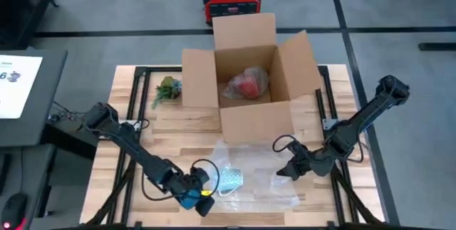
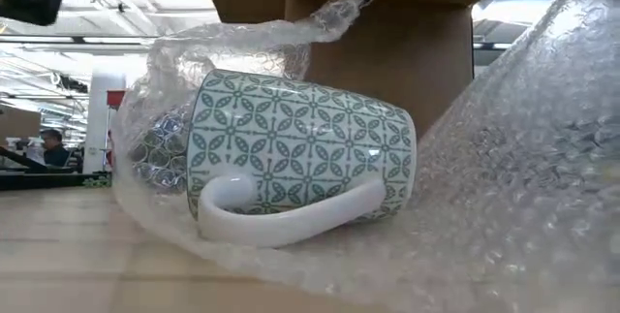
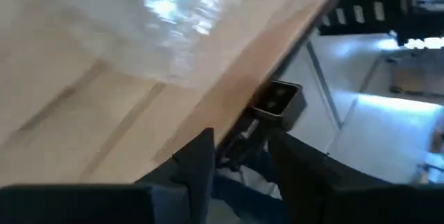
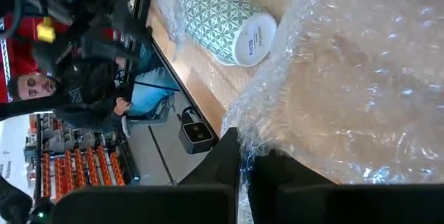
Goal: Wrap mug
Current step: Wrap the white mug with bubble wrap
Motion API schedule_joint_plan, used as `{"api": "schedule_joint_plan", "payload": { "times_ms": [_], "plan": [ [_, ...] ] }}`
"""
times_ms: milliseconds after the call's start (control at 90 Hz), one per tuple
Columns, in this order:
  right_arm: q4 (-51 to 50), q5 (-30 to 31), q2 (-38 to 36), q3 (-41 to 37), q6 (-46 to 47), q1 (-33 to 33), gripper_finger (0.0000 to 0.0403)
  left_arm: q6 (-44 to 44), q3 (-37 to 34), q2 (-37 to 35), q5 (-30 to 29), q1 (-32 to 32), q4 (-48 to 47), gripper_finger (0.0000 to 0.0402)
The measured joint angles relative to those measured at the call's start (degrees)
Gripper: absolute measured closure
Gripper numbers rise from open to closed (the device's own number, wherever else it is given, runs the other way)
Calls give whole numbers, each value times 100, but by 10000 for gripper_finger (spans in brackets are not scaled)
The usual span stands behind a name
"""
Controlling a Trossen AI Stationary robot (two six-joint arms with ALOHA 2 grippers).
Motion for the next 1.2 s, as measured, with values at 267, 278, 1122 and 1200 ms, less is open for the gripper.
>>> {"api": "schedule_joint_plan", "payload": {
  "times_ms": [267, 278, 1122, 1200],
  "plan": [
    [2, 0, 0, 0, -1, -4, 403, -89, -841, 42, -358, 541, 1287, 130],
    [2, 0, 0, 0, -2, -4, 403, -95, -912, 47, -362, 568, 1464, 125],
    [-32, 184, 0, 57, -105, 228, 403, 1003, 572, 494, 634, 1272, 55, 387],
    [-69, 199, 2, 57, -104, 255, 403, 1381, 1280, 551, 746, 1354, -1130, 390]
  ]
}}
